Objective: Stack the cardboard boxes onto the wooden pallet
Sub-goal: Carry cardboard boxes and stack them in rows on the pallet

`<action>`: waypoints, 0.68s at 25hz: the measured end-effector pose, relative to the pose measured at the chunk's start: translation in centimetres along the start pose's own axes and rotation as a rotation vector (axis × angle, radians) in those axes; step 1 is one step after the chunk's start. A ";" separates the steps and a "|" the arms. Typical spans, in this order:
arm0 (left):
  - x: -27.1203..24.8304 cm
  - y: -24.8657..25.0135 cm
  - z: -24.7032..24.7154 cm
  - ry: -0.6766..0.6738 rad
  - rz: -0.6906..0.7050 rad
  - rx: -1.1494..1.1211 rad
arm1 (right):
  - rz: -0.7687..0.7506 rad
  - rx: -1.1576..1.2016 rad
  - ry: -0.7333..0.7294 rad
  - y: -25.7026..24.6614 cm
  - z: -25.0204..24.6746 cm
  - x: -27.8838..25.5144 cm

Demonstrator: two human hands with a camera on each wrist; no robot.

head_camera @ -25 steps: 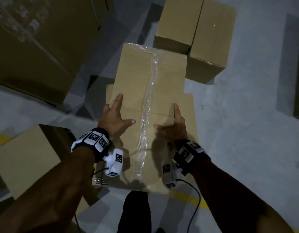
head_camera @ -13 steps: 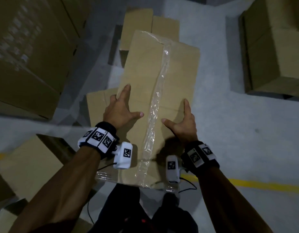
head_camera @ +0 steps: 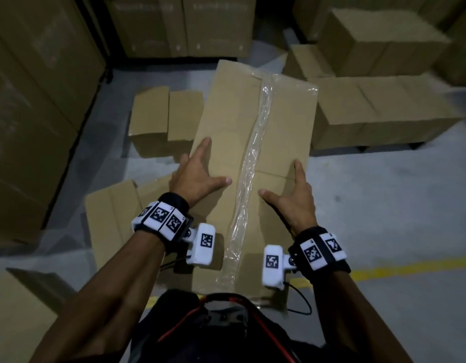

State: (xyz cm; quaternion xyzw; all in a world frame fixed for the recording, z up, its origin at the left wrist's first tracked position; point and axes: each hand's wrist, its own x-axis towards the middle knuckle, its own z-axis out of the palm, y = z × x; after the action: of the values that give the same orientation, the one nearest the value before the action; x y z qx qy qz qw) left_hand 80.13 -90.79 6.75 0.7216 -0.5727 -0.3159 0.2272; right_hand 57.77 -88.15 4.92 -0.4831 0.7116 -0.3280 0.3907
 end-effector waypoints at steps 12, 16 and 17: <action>8.3 13.9 10.1 -0.129 0.205 -0.057 | 0.096 0.033 0.249 3.3 -12.6 8.7; 17.1 17.4 14.2 -0.185 0.222 -0.052 | 0.131 0.007 0.284 3.7 -14.6 17.7; 19.2 18.3 14.9 -0.192 0.219 -0.033 | 0.139 -0.002 0.288 3.5 -15.0 19.9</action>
State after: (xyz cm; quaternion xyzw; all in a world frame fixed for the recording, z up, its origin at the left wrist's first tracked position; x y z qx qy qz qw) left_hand 59.72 -113.29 5.22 0.6174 -0.6617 -0.3663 0.2164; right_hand 38.60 -104.43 4.38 -0.3811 0.7922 -0.3656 0.3059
